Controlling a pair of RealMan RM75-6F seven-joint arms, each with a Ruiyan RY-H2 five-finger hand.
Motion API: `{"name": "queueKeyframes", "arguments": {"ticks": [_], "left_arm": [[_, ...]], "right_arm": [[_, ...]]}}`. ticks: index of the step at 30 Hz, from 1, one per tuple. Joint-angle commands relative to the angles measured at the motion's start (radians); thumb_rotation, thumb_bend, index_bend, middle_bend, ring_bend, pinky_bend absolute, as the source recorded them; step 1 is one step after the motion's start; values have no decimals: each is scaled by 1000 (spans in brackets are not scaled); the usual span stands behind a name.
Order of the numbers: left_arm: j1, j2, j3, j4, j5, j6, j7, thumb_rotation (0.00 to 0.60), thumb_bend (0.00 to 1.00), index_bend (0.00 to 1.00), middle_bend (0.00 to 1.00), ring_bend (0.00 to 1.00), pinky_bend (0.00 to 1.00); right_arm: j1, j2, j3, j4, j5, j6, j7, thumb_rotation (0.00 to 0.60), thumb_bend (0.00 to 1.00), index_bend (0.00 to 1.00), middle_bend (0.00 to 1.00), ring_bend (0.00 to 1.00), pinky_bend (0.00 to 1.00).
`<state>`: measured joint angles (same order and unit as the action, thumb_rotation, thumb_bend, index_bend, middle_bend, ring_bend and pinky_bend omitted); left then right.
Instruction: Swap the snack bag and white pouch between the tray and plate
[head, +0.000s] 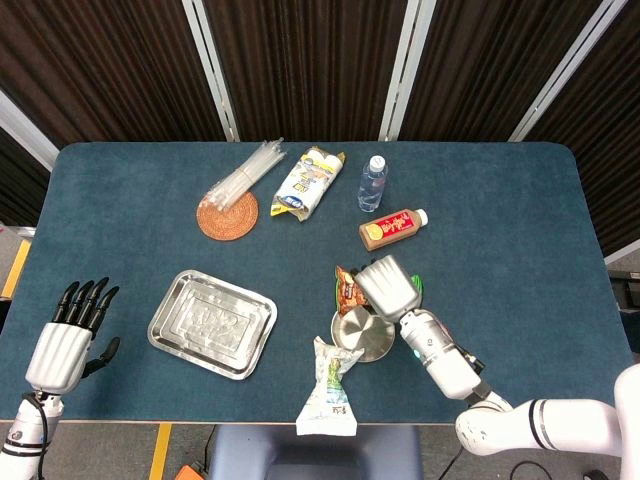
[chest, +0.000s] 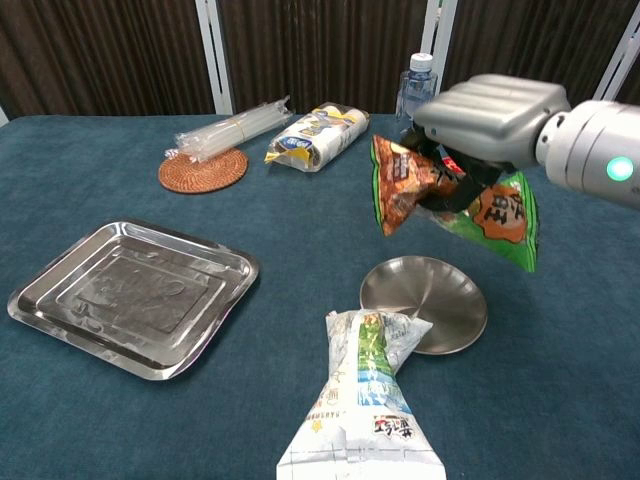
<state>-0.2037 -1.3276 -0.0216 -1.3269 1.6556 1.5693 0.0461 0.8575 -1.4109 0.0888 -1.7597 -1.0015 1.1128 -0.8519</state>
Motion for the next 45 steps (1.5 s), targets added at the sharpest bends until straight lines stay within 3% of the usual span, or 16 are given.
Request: {"name": "queueKeyframes", "arguments": {"ticks": [1,5,7,12,15,21,26,29,32,36,39,45], "left_arm": [[0,0,4,-2,6,2,0,600,366,0,0,0,0],[1,1,7,-3,13,4,-2,600,365,0,0,0,0],[1,1,8,-1,16,5,-4,600,366,0,0,0,0],[0,3,12,1,19,0,-10,600,365,0,0,0,0],[-1,3,14,2,22,-1,-12,600,365,0,0,0,0],[1,6,14,0,25,6,-14,600,367,0,0,0,0],[5,9,14,-4,30,16,-13,600,365,0,0,0,0],[9,15,22,-11,46,28,-20,600,365,0,0,0,0],[10,30,46,-25,86,42,-53,600,365,0,0,0,1],[-8,46,118,-44,202,44,-140,600,365,0,0,0,12],[-42,38,160,-50,288,15,-164,600,365,0,0,0,29],[-111,-11,191,-84,391,-82,-82,600,363,0,0,0,33]], "right_arm": [[-12,-38,-22,40,-3,-26,22,600,528,852,721,693,869],[-10,-86,-31,93,-16,-47,36,600,528,777,721,679,862],[-6,-103,-32,111,-14,-63,44,600,528,628,688,628,820],[-1,-120,-30,128,-4,-97,64,600,527,176,398,367,566],[3,-125,-31,134,7,-110,61,600,482,19,284,257,471],[1,-105,-26,105,27,-122,75,600,394,0,194,172,378],[-42,-28,-22,8,-25,-86,170,600,295,0,128,96,249],[-95,49,-34,-74,-103,-52,286,600,229,0,80,40,164],[-179,125,-77,-118,-237,36,402,600,207,0,44,3,130],[-329,175,-168,-60,-403,212,523,600,205,0,14,0,76],[-431,177,-223,21,-457,308,616,600,205,0,0,0,54],[-598,151,-248,185,-491,473,843,600,205,0,0,0,32]]}}
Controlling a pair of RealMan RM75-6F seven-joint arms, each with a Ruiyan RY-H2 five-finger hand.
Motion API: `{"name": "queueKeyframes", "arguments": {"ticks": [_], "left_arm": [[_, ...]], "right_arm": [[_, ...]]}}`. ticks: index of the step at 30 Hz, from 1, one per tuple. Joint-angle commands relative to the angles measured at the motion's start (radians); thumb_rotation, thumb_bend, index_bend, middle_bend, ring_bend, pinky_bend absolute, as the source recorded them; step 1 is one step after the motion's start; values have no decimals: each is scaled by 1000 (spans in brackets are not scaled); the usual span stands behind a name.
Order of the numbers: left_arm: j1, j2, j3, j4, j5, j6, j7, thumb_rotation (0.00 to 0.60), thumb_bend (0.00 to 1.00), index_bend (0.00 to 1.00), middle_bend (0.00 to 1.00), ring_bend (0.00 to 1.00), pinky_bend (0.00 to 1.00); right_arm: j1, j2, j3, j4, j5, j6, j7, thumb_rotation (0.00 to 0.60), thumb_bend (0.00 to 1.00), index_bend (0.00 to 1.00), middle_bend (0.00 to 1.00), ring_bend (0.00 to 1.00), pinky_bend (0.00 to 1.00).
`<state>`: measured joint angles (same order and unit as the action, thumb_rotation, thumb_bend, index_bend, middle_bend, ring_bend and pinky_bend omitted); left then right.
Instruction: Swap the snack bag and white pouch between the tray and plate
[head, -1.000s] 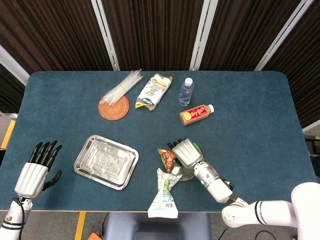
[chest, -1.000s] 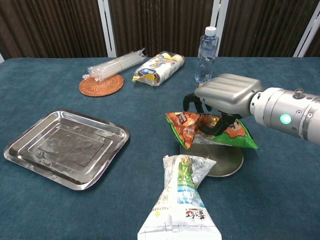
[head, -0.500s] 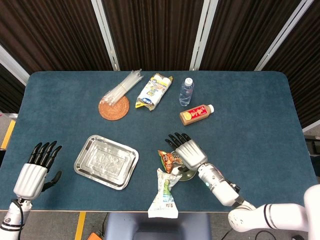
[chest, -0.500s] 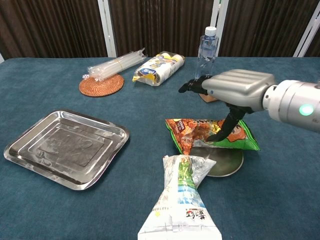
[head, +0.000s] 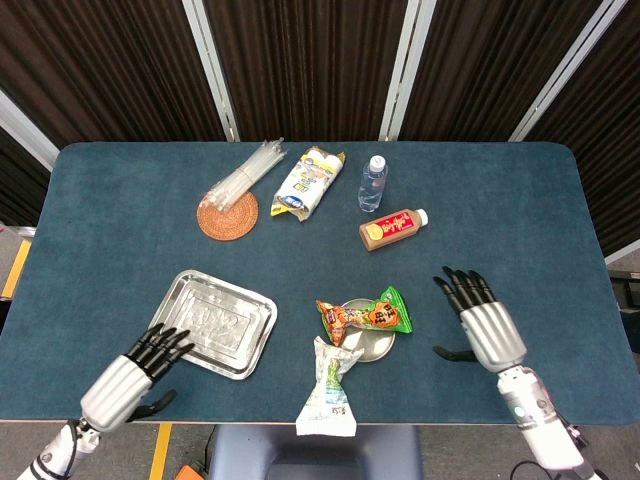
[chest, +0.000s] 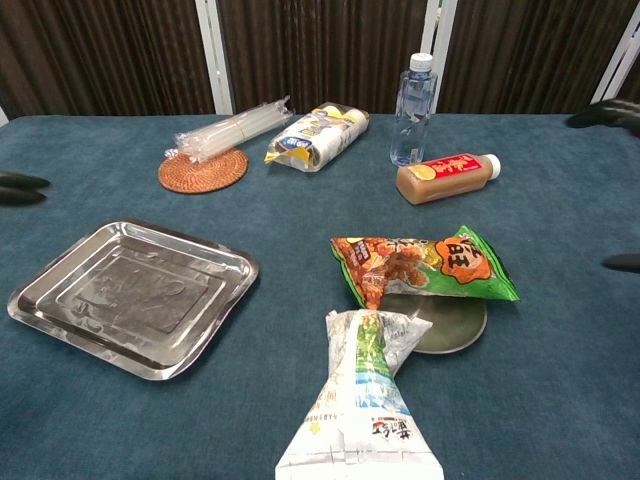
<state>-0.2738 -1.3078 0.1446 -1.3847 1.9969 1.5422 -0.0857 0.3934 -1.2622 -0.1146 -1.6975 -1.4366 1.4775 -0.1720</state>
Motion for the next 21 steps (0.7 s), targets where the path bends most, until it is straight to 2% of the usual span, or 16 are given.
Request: {"name": "queueKeyframes", "arguments": {"ticks": [1,4,8,15,21], "left_arm": [[-54,-43,30,-39,71,-72,68,600,363,0,0,0,33],[-89,-85,44,-61,129,-111,98,600,363,0,0,0,33],[-137,-145,44,-91,168,-193,154,600,364,0,0,0,33],[-217,-235,-18,-151,155,-339,282,600,364,0,0,0,20],[-295,-291,-61,-165,150,-441,357,600,364,0,0,0,16]], "right_arm": [[-144,21,-48,125,-65,113,180,600,205,0,0,0,29],[-168,61,-29,120,-101,166,238,600,203,0,0,0,21],[-184,112,-20,97,-75,133,280,600,203,0,0,0,20],[-180,169,3,70,-44,38,362,600,203,0,0,0,19],[-175,194,-2,57,-76,-25,389,600,203,0,0,0,19]]}}
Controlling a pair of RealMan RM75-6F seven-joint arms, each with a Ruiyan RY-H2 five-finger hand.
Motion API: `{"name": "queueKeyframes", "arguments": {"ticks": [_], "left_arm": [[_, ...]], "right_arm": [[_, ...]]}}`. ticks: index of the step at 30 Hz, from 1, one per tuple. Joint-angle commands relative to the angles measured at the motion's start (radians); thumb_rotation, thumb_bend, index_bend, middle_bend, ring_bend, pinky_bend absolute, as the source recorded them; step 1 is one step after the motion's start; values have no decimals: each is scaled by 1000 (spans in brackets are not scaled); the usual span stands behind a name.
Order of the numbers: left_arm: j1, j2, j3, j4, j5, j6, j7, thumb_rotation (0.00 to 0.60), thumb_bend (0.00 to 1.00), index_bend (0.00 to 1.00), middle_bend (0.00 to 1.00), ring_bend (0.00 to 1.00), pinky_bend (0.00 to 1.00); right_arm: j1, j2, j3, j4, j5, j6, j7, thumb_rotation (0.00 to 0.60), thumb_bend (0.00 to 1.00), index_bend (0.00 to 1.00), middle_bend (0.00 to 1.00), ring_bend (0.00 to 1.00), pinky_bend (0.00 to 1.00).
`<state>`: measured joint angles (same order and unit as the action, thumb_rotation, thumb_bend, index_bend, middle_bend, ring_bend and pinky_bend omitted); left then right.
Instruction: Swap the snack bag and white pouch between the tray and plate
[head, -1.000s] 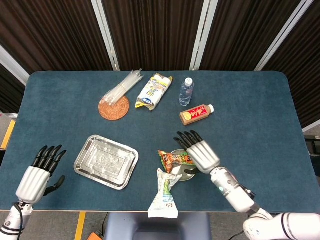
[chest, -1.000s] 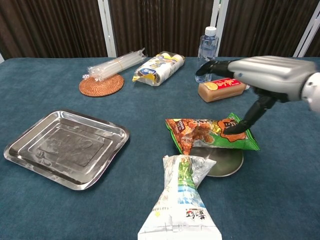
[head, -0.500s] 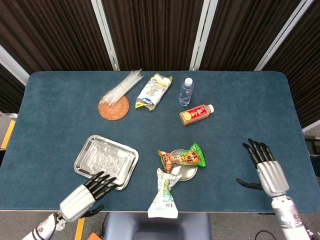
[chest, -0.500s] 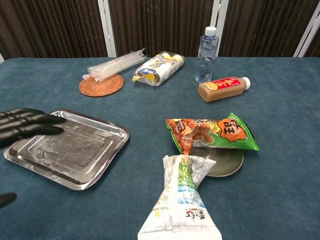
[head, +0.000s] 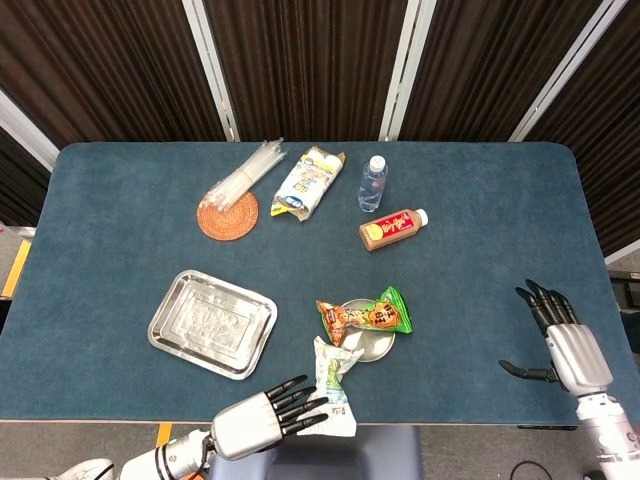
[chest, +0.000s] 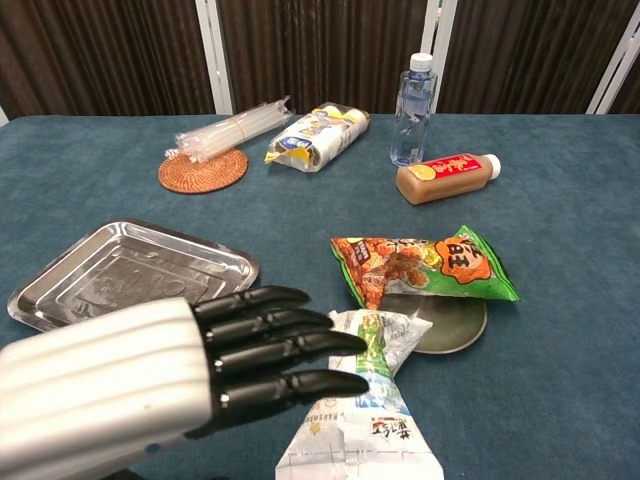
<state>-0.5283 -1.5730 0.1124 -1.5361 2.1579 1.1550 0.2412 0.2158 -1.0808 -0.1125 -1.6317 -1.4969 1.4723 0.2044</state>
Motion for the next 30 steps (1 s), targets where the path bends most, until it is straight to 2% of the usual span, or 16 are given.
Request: {"name": "queueKeyframes", "arguments": {"ticks": [1,11,22,30], "left_arm": [[-52,-27,-38,-20,-31,-83,37,600,365,0,0,0,16],[-136,-2,-99,-44,-198,-254,57,600,362,0,0,0,15],[-180,-15,-111,-55,-310,-349,151,600,360,0,0,0,50],[-221,-55,-133,-35,-353,-356,149,600,362,0,0,0,53]], "right_arm": [[3,19,-6,-13,-25,-29,20,600,203,0,0,0,19],[-7,25,9,-23,-45,-65,10,600,203,0,0,0,19],[-8,26,27,-29,-47,-111,2,600,203,0,0,0,19],[-7,24,38,-33,-42,-142,-12,600,203,0,0,0,19]]}}
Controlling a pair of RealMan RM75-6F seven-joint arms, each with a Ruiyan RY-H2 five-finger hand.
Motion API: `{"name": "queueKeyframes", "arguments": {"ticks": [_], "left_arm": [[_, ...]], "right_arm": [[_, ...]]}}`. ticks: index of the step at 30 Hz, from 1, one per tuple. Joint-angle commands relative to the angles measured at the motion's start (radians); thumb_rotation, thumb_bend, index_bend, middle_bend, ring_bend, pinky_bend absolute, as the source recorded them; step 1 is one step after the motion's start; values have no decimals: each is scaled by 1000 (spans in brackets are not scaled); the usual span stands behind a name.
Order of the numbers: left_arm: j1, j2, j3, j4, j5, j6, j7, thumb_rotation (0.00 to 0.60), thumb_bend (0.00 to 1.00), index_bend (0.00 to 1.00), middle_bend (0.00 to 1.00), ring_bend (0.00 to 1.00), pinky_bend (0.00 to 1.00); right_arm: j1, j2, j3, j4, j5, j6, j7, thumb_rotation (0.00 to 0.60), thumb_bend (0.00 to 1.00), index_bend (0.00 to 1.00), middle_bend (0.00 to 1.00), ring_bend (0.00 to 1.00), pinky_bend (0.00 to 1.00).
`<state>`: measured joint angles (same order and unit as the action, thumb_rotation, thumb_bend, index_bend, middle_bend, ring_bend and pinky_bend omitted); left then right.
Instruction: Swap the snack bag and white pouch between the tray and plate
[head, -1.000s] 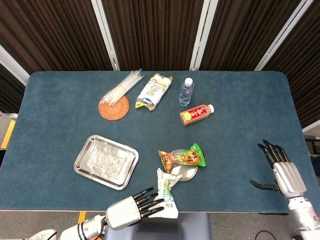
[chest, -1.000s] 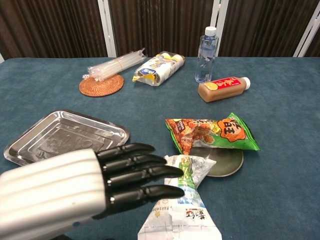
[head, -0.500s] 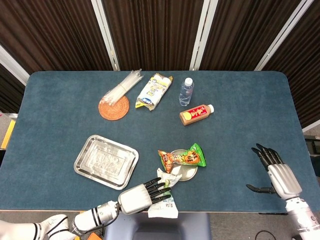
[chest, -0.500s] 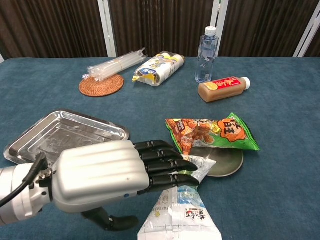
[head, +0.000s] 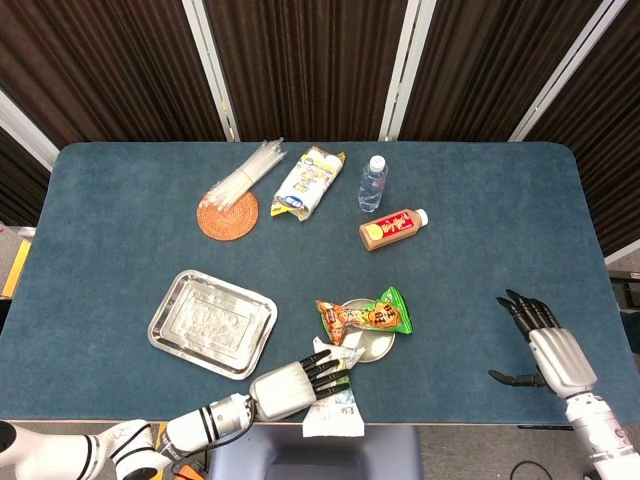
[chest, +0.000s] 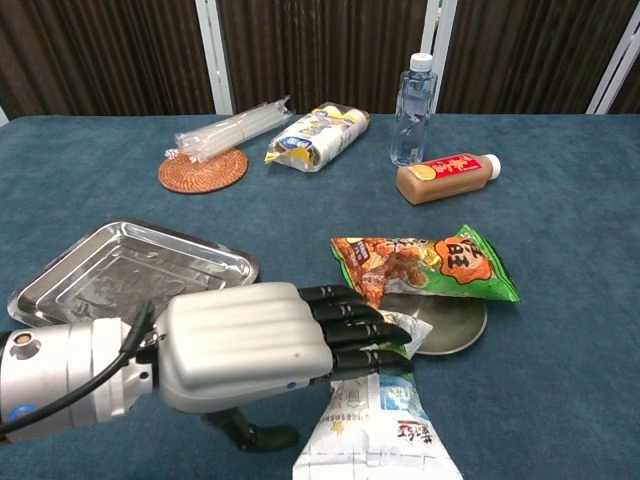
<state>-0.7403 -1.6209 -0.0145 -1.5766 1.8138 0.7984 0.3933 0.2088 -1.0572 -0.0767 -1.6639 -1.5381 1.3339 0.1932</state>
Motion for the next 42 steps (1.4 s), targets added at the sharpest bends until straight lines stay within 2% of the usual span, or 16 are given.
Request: {"name": "queueKeyframes", "arguments": {"ticks": [1,8,11,13,15,18,21,26,32,36,42], "left_arm": [[-15,-12,-7,10,-15,-1,-5,600,362,0,0,0,54],[-35,-38,1,44,-38,-12,-8,600,360,0,0,0,84],[-40,-50,7,58,-45,-12,-15,600,361,8,0,0,144],[-46,-64,10,76,-44,-3,-19,600,363,67,22,10,212],[-50,-72,13,89,-44,7,-24,600,365,177,111,77,297],[-55,-84,24,113,-39,22,-37,600,365,310,285,245,458],[-60,-95,37,135,-33,32,-44,600,368,406,423,355,591],[-67,-113,58,161,-21,53,-64,600,382,526,581,498,751],[-67,-113,74,179,-7,99,-89,600,431,678,757,645,884],[-58,-90,85,166,6,146,-105,600,489,743,834,720,948],[-41,-67,105,163,12,191,-130,600,572,769,894,784,1000]], "right_arm": [[0,0,3,-1,-1,-7,-1,600,203,0,0,0,19],[0,0,10,-2,1,-20,-2,600,204,0,0,0,19],[-2,0,12,-2,-1,-21,-3,600,203,0,0,0,19],[-2,0,13,-2,-2,-25,-5,600,203,0,0,0,19],[-2,0,14,-3,-3,-29,-5,600,203,0,0,0,19],[-4,1,17,-4,-4,-29,-4,600,203,0,0,0,19],[-6,0,20,-4,-4,-31,-5,600,203,0,0,0,19],[-8,2,23,-5,-7,-33,-2,600,203,0,0,0,19],[-10,4,26,-4,-10,-36,1,600,203,0,0,0,19],[-11,3,27,-4,-11,-40,-2,600,203,0,0,0,19],[-14,-2,29,-8,-13,-39,-15,600,203,0,0,0,19]]}}
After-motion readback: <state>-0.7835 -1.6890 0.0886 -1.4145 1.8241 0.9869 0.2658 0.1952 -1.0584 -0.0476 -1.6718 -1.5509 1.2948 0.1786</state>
